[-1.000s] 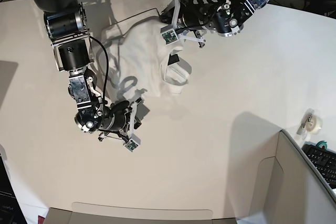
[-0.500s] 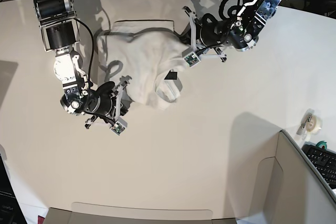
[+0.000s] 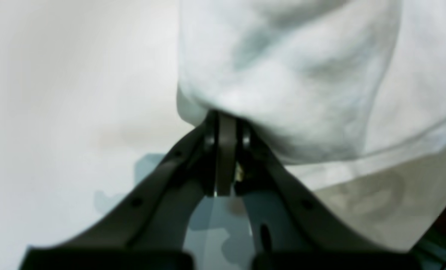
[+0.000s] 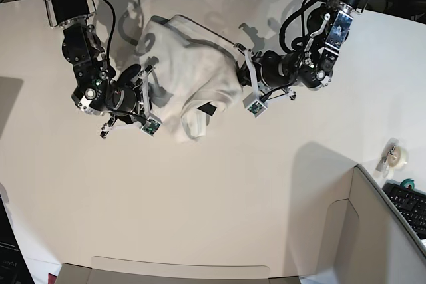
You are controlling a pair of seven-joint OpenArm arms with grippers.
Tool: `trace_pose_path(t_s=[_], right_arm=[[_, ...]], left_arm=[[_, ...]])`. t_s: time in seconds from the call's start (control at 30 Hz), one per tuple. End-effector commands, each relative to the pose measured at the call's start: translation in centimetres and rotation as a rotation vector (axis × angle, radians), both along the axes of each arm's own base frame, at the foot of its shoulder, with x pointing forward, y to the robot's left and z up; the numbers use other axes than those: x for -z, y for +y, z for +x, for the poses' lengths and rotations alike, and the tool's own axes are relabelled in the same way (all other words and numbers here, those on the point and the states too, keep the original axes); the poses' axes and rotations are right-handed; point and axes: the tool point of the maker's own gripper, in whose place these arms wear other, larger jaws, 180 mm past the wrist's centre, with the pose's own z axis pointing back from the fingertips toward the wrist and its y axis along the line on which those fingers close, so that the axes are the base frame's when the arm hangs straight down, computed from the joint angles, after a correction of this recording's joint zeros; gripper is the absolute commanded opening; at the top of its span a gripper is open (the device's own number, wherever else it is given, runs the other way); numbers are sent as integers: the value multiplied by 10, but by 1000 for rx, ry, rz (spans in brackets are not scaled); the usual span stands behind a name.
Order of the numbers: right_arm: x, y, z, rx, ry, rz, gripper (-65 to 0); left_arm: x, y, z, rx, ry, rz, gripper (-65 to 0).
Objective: Layout the t-shirt on the table in an organized manner, then fold the t-shirt properly
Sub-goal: 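Grasp the folded white shirt bundle with both grippers from opposite sides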
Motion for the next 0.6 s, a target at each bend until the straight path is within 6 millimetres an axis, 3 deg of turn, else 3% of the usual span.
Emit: trace_pose_path(t_s=[0.0, 0.2, 0.37, 0.57], right_arm=[[-15, 4, 5, -12, -44, 14, -650], [-23, -23, -18, 82, -36, -29, -650], [-27, -26, -41, 94, -46, -16, -650], [-14, -16, -69, 77, 5, 1, -650]], left_arm=[[-3, 7, 8, -5, -19, 25, -650], [-4, 10, 27, -25, -24, 33, -650], [6, 11, 35, -86, 13, 8, -650], [6, 5, 46, -129, 26, -30, -650]])
